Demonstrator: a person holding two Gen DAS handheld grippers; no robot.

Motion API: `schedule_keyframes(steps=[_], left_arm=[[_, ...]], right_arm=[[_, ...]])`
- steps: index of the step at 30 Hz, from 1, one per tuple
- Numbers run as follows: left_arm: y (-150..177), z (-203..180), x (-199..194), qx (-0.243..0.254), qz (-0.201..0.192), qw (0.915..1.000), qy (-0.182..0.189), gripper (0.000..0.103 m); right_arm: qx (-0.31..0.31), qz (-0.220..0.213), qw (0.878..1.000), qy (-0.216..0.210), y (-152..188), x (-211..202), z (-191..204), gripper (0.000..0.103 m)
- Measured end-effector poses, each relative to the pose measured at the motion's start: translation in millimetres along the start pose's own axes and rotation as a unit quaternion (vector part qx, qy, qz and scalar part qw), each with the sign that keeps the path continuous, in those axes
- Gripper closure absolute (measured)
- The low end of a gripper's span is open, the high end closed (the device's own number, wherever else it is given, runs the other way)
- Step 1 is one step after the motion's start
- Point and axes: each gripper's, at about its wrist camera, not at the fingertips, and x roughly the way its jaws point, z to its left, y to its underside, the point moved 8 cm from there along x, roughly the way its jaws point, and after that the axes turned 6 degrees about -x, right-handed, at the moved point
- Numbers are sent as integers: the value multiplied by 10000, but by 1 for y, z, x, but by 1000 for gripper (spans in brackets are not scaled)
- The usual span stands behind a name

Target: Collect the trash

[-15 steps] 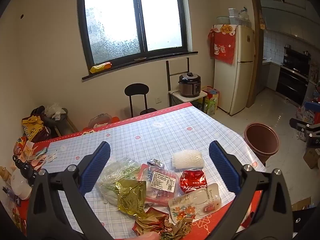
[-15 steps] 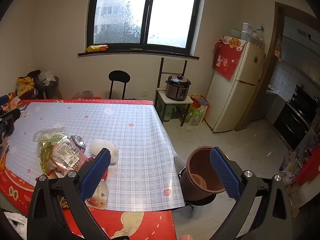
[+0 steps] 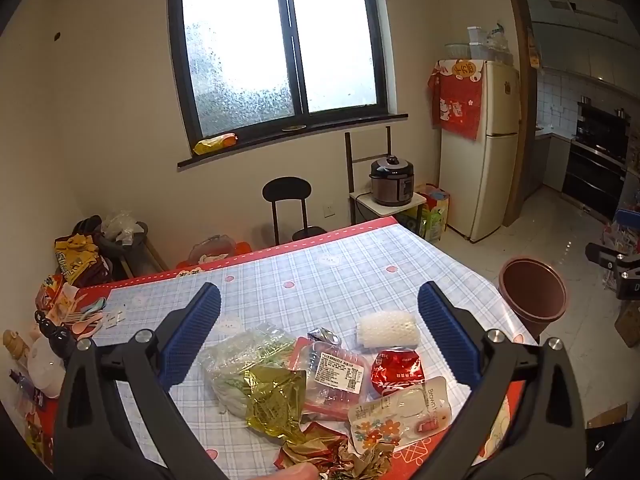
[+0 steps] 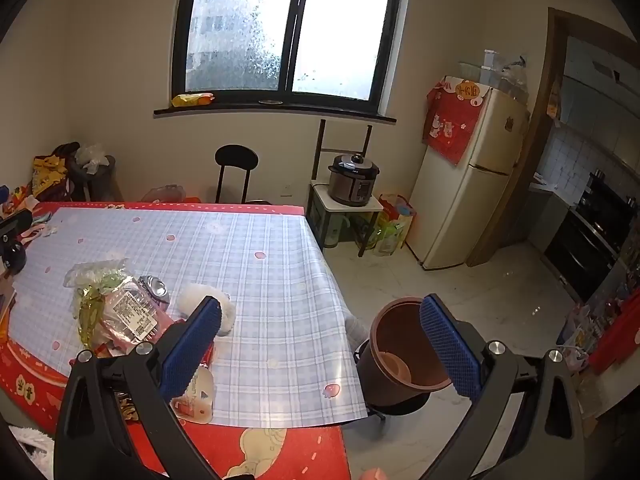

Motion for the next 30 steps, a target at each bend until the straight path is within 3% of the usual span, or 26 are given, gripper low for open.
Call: schedule_keyframes(steps=[11, 30], left_arm=[[-5, 1, -9, -149, -292, 9994, 86, 6], [-6, 0, -12, -157, -257, 9995, 111, 6]], right_arm=[[85, -225, 9996, 116, -11, -12, -3, 5], [77, -204, 9997, 123, -7, -10, -3, 5]])
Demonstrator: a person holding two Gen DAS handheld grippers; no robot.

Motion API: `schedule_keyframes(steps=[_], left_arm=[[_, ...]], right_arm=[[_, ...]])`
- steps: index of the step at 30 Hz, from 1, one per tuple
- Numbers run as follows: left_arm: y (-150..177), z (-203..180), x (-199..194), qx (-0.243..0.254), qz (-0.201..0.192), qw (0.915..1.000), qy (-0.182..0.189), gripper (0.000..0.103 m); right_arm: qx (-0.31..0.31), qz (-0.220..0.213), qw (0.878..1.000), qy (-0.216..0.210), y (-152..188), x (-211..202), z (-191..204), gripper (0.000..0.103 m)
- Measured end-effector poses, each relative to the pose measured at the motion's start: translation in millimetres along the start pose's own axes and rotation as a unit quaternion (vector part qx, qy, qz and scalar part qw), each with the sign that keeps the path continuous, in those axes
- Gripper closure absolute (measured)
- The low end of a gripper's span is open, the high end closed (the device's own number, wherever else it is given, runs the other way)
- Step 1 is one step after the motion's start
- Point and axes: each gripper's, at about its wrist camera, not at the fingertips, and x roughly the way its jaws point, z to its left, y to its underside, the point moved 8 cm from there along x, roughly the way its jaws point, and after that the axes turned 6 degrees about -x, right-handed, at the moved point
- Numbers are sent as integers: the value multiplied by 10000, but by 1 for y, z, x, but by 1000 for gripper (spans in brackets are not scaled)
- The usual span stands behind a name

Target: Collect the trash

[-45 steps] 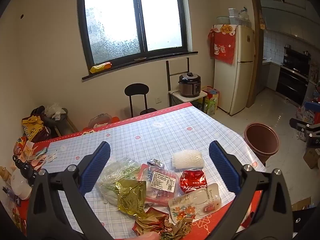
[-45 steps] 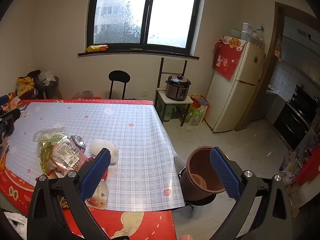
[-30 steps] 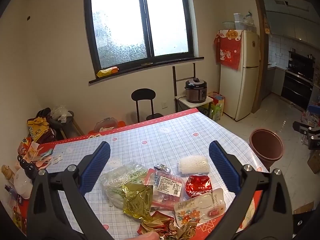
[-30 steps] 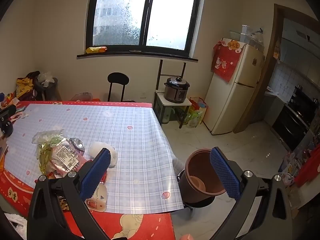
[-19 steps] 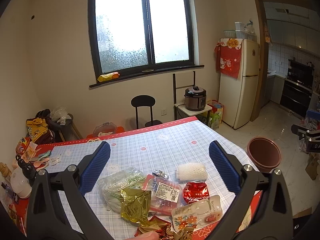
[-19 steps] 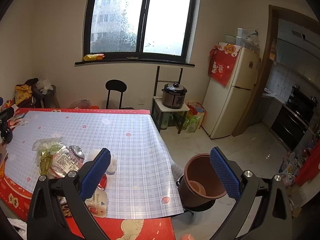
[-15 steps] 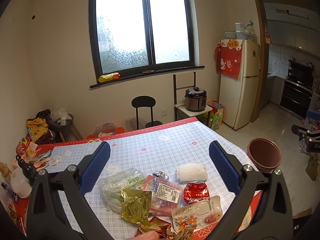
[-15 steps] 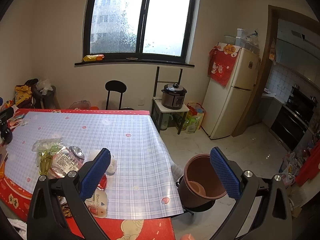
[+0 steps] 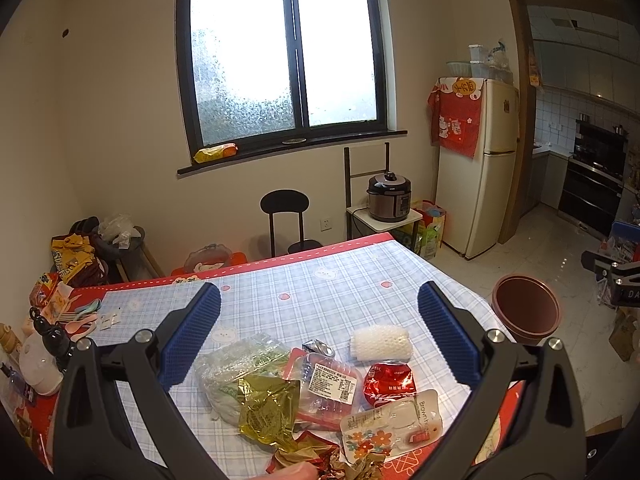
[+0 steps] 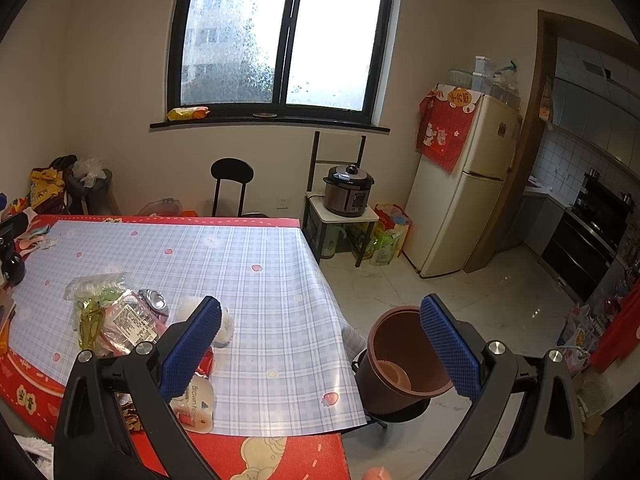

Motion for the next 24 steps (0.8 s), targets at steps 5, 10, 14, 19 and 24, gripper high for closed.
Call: schedule_keyframes(steps=[5, 10, 14, 19, 24], left_arm=[[1, -1, 1, 2, 7, 10000, 14, 6], [1, -3, -1, 9, -4, 10000, 32, 6], [1, -3, -1, 9, 12, 10000, 40, 6], [2, -3, -2, 7, 14, 10000, 39, 6], [2, -3, -2, 8, 17, 10000, 42, 6]], right_arm=[[21, 7, 10000, 27, 0, -1, -2, 5], [30, 13, 10000, 41, 0, -2, -3, 5], [33, 18, 10000, 38, 0, -2, -4, 5], [37, 19, 10000, 36, 0, -2, -4, 5], [36, 25, 10000, 29, 1, -2, -4, 5]])
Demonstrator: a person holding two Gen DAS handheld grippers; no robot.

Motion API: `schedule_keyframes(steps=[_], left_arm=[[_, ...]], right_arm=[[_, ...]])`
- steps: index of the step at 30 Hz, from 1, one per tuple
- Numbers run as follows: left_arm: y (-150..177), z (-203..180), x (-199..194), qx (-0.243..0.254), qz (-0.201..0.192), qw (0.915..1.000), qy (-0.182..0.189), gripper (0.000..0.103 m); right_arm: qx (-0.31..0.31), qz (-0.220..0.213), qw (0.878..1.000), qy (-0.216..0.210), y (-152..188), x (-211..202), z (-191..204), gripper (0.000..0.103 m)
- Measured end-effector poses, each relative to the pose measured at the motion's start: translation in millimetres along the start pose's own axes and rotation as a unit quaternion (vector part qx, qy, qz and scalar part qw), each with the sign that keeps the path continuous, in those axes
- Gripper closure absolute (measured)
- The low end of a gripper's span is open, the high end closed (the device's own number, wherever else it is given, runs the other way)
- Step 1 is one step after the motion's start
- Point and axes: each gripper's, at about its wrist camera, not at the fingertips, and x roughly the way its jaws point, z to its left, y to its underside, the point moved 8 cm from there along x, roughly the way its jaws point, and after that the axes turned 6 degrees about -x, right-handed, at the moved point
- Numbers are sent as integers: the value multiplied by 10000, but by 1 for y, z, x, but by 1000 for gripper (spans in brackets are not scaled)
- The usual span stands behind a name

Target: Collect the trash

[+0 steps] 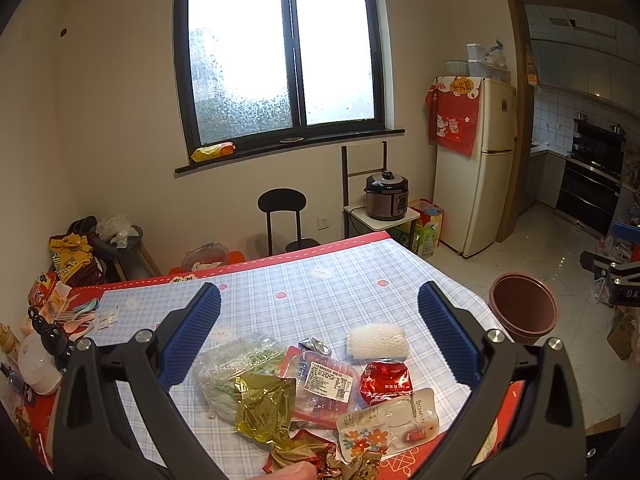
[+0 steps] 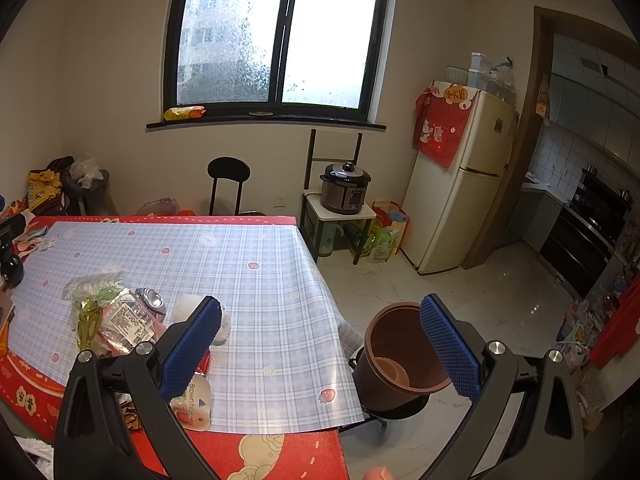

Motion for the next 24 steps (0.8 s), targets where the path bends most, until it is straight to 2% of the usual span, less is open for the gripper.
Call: schedule_keyframes(steps=[24], left_arm=[[3, 1, 1, -36, 39, 10000, -24, 6]], right_arm=[[0, 36, 10000, -57, 3, 2, 0, 5]])
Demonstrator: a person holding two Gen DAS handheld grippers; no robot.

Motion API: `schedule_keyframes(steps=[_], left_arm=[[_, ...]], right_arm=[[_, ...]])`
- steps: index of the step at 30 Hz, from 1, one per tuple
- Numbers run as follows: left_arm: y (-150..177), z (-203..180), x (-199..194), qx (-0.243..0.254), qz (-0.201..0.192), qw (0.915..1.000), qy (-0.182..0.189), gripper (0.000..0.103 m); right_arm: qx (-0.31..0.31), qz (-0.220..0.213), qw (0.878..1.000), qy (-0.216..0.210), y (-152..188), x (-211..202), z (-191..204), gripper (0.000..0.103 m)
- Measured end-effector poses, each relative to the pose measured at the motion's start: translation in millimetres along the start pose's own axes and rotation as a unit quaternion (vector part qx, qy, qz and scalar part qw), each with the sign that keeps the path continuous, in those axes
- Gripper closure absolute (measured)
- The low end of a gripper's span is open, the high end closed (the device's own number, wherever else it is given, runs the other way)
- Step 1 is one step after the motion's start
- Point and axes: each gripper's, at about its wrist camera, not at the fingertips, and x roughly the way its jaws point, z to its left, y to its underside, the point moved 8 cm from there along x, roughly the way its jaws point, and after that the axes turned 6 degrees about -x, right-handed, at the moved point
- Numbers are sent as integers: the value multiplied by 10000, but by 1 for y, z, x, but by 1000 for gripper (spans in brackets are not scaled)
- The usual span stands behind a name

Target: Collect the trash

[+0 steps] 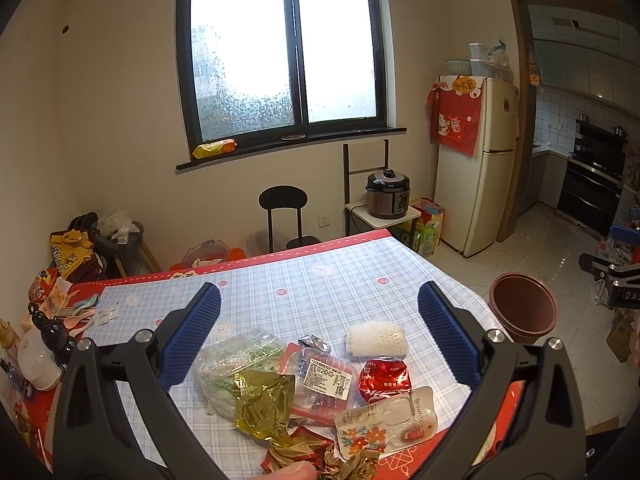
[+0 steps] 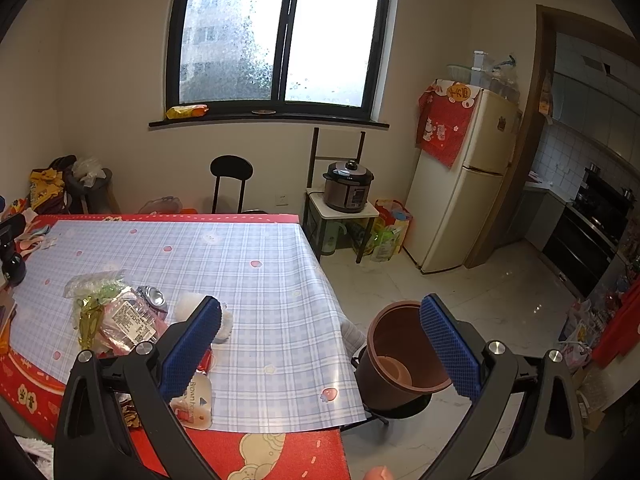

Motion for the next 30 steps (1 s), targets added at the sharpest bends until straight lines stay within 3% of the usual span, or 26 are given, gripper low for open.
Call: schedule_keyframes(steps=[10, 16, 21, 30], left_arm=[[4, 7, 1, -96, 83, 9999, -9, 6], [23, 34, 18, -475, 498, 9975, 144, 5], [68, 87, 42, -930, 1036, 9901, -200, 5], [163, 186, 69, -1856, 1820, 9644, -475, 5]], right_arm=[[-21, 50, 10000, -56, -1, 6, 6, 5], [-74, 295, 9987, -413, 8, 28, 31, 5], [-180, 713, 9930, -926, 28, 60, 79, 5], [-605, 1365, 9777, -1479, 56, 105, 186, 5]])
